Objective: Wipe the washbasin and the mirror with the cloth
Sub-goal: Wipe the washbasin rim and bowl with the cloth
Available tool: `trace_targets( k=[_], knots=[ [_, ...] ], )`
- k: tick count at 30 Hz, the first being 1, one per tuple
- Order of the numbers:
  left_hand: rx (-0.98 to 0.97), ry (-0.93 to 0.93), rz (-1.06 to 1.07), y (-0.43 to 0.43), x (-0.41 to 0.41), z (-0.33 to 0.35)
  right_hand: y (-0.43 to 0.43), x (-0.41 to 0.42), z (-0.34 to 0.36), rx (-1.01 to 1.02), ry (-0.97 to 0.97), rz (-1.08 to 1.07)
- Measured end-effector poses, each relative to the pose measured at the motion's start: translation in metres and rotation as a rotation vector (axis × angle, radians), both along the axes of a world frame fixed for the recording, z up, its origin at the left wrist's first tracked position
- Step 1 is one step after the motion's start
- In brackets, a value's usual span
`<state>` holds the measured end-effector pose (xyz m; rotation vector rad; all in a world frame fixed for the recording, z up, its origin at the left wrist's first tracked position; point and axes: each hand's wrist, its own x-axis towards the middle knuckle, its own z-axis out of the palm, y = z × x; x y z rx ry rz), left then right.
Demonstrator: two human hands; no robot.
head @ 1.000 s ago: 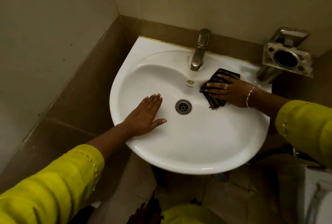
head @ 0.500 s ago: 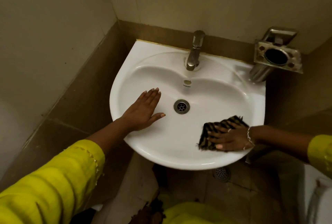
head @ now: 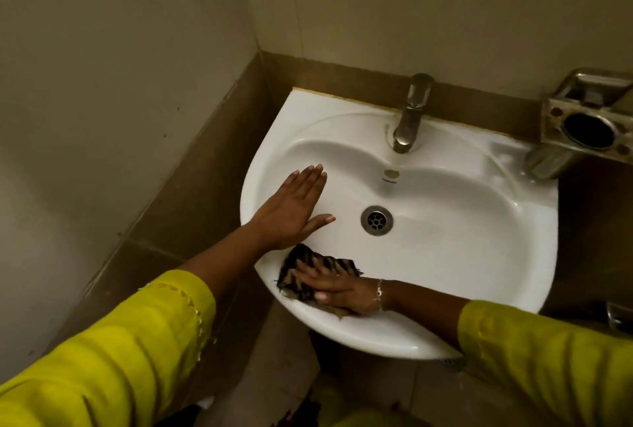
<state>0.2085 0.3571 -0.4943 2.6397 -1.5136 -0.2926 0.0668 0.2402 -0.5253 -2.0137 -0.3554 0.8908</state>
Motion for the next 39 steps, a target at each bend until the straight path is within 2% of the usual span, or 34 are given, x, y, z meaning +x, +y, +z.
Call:
trace_targets(
  k=[2, 6, 11, 13, 14, 15, 16, 19, 21, 24, 28, 32, 39],
  knots=[
    [-0.008, 0.009, 0.011, 0.001, 0.006, 0.001, 0.01, 0.02, -0.011, -0.113, -0.168, 0.018],
    [-0.02, 0.024, 0.034, 0.006, 0.018, 0.002, 0.027, 0.061, -0.024, -0.125, -0.364, 0.012],
    [-0.045, 0.028, 0.05, 0.01, 0.029, 0.005, 0.03, 0.103, -0.014, -0.309, -0.387, -0.018],
    [-0.053, 0.031, 0.047, 0.012, 0.032, 0.006, 0.03, 0.113, 0.003, -0.31, -0.328, -0.134],
    [-0.054, 0.032, 0.045, 0.013, 0.033, 0.006, 0.029, 0.12, -0.002, -0.247, -0.33, -0.161],
    [-0.054, 0.03, 0.044, 0.015, 0.035, 0.005, 0.026, 0.129, -0.008, -0.234, -0.41, -0.162],
    [-0.058, 0.029, 0.043, 0.017, 0.036, 0.005, 0.026, 0.138, -0.01, -0.296, -0.382, -0.133],
    [-0.069, 0.025, 0.044, 0.02, 0.041, 0.0, 0.018, 0.159, -0.032, -0.567, -0.52, -0.146],
    [-0.074, 0.017, 0.045, 0.023, 0.041, -0.002, 0.013, 0.165, -0.042, -0.638, -0.508, -0.266],
    [-0.069, -0.001, 0.038, 0.026, 0.039, -0.004, 0.01, 0.157, -0.055, -0.597, -0.393, -0.53],
    [-0.064, 0.0, 0.041, 0.031, 0.037, -0.007, 0.019, 0.143, -0.059, -0.524, -0.188, -0.644],
    [-0.072, 0.022, 0.021, 0.034, 0.032, -0.009, 0.029, 0.131, -0.057, -0.481, -0.11, -0.505],
    [-0.051, -0.034, -0.039, 0.04, 0.014, -0.009, 0.045, 0.086, -0.059, -0.323, -0.109, -0.274]
  ],
)
